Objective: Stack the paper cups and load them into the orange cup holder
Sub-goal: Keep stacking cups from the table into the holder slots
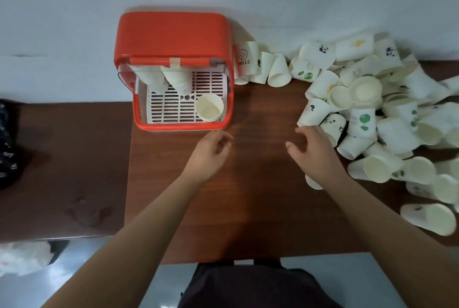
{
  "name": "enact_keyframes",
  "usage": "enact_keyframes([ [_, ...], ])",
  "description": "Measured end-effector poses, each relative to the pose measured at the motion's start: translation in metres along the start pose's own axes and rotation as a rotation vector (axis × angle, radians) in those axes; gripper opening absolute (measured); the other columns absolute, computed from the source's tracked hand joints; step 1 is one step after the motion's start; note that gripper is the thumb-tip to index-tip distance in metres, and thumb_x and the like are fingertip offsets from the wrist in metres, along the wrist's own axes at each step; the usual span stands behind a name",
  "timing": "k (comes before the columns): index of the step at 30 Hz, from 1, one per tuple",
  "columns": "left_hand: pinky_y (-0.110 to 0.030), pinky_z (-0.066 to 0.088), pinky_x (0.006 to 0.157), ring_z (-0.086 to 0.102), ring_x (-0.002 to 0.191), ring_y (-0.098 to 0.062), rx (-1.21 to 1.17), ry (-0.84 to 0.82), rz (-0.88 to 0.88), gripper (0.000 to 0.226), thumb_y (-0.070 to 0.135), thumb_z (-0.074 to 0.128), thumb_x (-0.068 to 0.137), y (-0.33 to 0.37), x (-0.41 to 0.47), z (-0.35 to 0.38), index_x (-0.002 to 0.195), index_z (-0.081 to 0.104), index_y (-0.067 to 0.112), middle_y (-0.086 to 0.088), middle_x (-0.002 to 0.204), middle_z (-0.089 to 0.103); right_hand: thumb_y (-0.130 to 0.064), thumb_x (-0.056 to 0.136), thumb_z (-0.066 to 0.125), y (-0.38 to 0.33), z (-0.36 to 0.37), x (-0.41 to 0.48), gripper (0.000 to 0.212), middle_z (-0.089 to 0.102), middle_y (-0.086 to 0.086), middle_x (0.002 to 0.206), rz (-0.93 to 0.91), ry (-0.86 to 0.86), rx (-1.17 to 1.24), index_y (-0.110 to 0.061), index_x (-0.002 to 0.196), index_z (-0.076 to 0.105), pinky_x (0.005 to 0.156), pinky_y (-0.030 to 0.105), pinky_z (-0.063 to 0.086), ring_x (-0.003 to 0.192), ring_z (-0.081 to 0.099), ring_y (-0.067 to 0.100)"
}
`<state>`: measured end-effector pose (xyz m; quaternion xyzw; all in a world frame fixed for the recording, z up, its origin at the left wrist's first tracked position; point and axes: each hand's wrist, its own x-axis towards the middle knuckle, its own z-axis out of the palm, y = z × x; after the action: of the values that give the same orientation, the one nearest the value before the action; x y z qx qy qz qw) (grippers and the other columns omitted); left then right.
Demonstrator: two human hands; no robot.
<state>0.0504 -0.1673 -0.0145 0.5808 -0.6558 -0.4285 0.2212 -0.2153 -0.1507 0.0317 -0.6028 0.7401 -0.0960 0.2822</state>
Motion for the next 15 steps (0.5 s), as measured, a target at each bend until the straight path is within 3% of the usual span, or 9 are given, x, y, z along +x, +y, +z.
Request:
enact_keyframes([
  [3,-0.034,0.049,0.090,0.060,0.087,-0.013,0.016,-0.178,-0.039,0.016,0.008,0.063,0.093,0.017,-0.008,0.052,0.107,0.069,0.011,-0.002,0.100,0.065,-0.030,0.091,0.069,0.051,0.000,-0.035,0.046,0.050,0.013,0.130,0.163,0.091,0.007,-0.007,0.129,0.057,0.103,0.034,0.035,0.124,0.048,0.029],
  [5,-0.029,0.047,0.094,0.062,0.099,-0.018,0.014,-0.284,-0.090,0.023,0.013,0.061,0.095,0.034,-0.007,0.085,0.117,0.066,0.011,-0.004,0.111,0.065,-0.028,0.089,0.071,0.077,0.006,-0.053,0.052,0.049,0.017,0.131,0.214,0.140,0.009,-0.003,0.132,0.055,0.105,0.037,0.035,0.125,0.047,0.034],
  [7,-0.022,0.042,0.096,0.058,0.113,-0.017,0.055,-0.386,-0.152,0.038,0.023,0.060,0.097,0.050,-0.004,0.116,0.134,0.058,0.016,-0.003,0.127,0.059,-0.029,0.089,0.072,0.095,0.014,-0.063,0.063,0.045,0.018,0.136,0.280,0.092,0.020,-0.004,0.141,0.047,0.108,0.038,0.034,0.128,0.044,0.034],
  [9,-0.030,0.041,0.108,0.053,0.127,-0.019,0.080,-0.469,-0.199,0.054,0.028,0.059,0.096,0.060,0.000,0.146,0.148,0.045,0.022,-0.005,0.145,0.048,-0.027,0.085,0.074,0.111,0.022,-0.069,0.077,0.041,0.015,0.141,0.299,0.017,0.060,-0.011,0.150,0.036,0.110,0.040,0.034,0.132,0.041,0.031],
  [12,-0.042,0.040,0.114,0.044,0.140,-0.022,0.037,-0.572,-0.196,0.067,0.014,0.058,0.092,0.064,0.005,0.179,0.154,0.035,0.026,-0.005,0.156,0.038,-0.011,0.082,0.075,0.127,0.029,-0.071,0.091,0.043,0.012,0.142,0.234,-0.042,0.157,-0.022,0.157,0.024,0.110,0.043,0.040,0.132,0.043,0.028],
  [15,-0.038,0.046,0.109,0.051,0.134,-0.018,-0.033,-0.637,-0.124,0.071,-0.003,0.055,0.084,0.067,0.004,0.197,0.149,0.042,0.022,-0.001,0.149,0.048,-0.004,0.083,0.068,0.136,0.030,-0.068,0.077,0.047,0.014,0.138,0.184,-0.003,0.153,-0.018,0.151,0.034,0.103,0.046,0.045,0.125,0.051,0.033],
])
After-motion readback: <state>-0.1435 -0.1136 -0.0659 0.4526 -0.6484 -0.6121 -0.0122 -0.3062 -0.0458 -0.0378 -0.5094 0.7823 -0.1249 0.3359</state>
